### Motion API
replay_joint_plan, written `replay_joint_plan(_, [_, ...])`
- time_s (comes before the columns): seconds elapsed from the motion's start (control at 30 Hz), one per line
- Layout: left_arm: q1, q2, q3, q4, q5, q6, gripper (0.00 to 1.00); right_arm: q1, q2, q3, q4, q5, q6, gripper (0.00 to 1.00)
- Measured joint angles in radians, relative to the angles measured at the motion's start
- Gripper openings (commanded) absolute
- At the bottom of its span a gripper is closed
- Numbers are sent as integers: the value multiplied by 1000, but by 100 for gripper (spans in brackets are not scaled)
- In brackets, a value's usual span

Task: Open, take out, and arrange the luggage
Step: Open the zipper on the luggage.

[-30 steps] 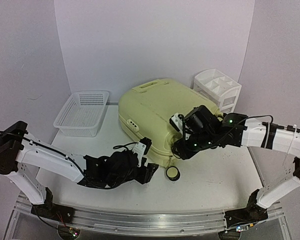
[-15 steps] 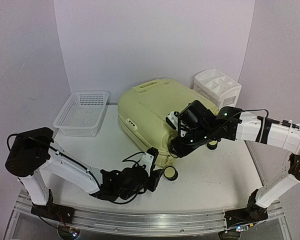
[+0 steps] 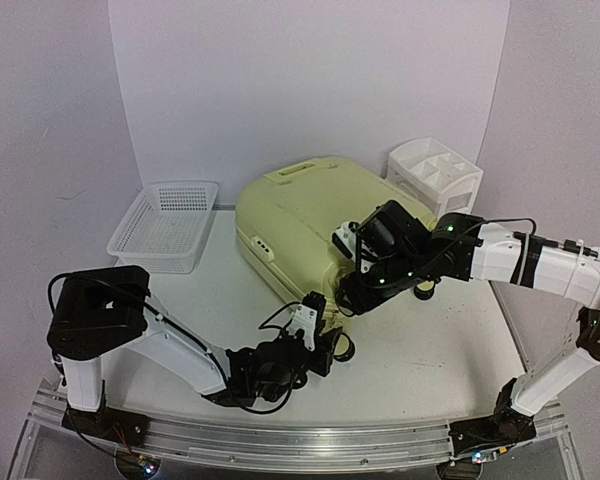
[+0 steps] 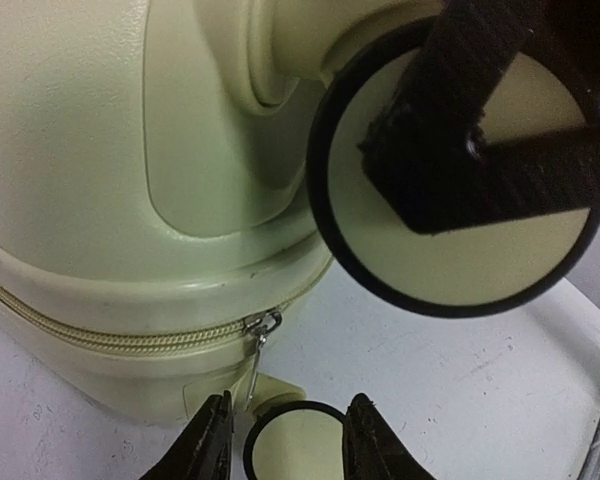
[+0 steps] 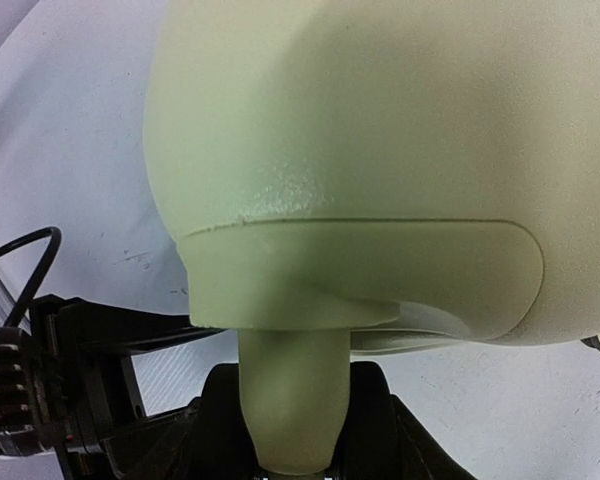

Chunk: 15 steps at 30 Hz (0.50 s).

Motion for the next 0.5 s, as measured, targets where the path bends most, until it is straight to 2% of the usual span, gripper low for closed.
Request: replay_joint_plan(0.5, [-3, 124, 124, 10, -153, 61, 38, 1, 0, 0, 7, -4, 17, 0])
